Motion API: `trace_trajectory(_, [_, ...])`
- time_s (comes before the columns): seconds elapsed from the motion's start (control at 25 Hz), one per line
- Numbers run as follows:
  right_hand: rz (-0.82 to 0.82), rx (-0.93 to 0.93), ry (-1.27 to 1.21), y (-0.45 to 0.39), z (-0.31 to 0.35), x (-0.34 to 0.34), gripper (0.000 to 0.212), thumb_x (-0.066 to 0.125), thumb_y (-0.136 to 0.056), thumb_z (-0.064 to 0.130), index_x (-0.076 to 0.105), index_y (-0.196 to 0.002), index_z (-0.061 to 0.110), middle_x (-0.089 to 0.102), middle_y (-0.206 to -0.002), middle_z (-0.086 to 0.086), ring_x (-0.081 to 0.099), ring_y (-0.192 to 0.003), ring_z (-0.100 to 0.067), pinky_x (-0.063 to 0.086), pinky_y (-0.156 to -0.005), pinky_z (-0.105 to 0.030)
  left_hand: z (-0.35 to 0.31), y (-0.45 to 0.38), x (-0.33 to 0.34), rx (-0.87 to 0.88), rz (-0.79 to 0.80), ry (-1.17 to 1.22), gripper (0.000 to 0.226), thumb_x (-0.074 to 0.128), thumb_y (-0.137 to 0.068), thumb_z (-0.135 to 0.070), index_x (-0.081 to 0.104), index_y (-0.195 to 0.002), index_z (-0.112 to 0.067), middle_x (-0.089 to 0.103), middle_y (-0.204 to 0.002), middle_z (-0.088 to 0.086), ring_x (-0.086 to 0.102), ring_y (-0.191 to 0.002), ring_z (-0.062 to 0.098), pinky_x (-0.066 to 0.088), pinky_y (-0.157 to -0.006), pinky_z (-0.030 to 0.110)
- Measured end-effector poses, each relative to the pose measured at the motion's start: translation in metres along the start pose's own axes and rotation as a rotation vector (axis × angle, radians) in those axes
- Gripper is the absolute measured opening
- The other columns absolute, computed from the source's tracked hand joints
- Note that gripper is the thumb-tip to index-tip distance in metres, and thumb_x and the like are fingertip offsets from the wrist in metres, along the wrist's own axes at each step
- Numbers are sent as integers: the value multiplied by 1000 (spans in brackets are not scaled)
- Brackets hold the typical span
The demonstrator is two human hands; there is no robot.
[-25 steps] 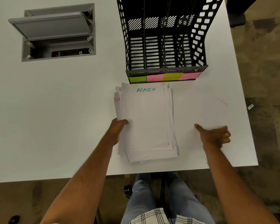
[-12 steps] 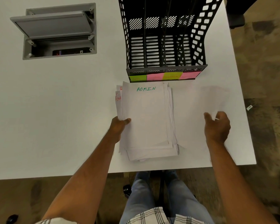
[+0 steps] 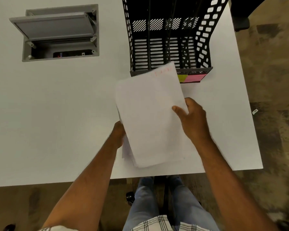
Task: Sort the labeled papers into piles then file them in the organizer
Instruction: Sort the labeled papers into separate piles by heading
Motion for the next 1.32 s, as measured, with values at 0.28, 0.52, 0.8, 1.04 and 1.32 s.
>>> trace_trajectory(0.28, [-129,345,106,-1,-100,75,75,76,-85,24,37,-146,8,40,-146,-16,37,-133,-35,43,-104,-46,-2,-1,3,-69,-69,93,50,38,-94,-71,62,-119,-36,74,-118,-1,69,-110,21,55,-93,40])
trace_trajectory(0.52, [77,394,130,5,-103,101,73,68,-88,41,35,-150,18,36,-146,-13,35,-133,-34,41,-105,-51,13,-6,1,-59,-6,-18,48,84,-80,-32,68,-122,-16,76,-116,5,71,-109,28,58,-92,40])
trace_trajectory(0.8, [72,388,-393,-18,-96,79,59,89,-70,34,54,-116,20,58,-125,-7,62,-107,-22,56,-88,-36,8,0,-17,-31,-3,16,48,79,-84,-14,64,-130,-9,76,-114,8,71,-108,31,59,-91,43])
trace_trajectory(1.04, [341,388,-599,-31,-71,61,82,91,-67,31,50,-137,20,67,-125,0,67,-109,-21,55,-94,-39,-27,15,-21,59,133,65,50,79,-83,-10,65,-131,-9,72,-126,12,68,-117,32,49,-107,51])
trace_trajectory(1.32, [0,20,-768,-12,9,27,37,83,-77,10,70,-109,25,75,-109,0,71,-102,-19,58,-87,-33,-97,61,-3,526,-18,83,64,84,-78,-10,57,-136,-12,72,-124,6,69,-112,23,59,-87,32])
Point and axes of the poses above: each hand's wrist, its own y-axis away from the middle knuckle, its own x-axis out of the palm, z = x × y, the point moved 1 cm from there along -y, towards the middle knuckle
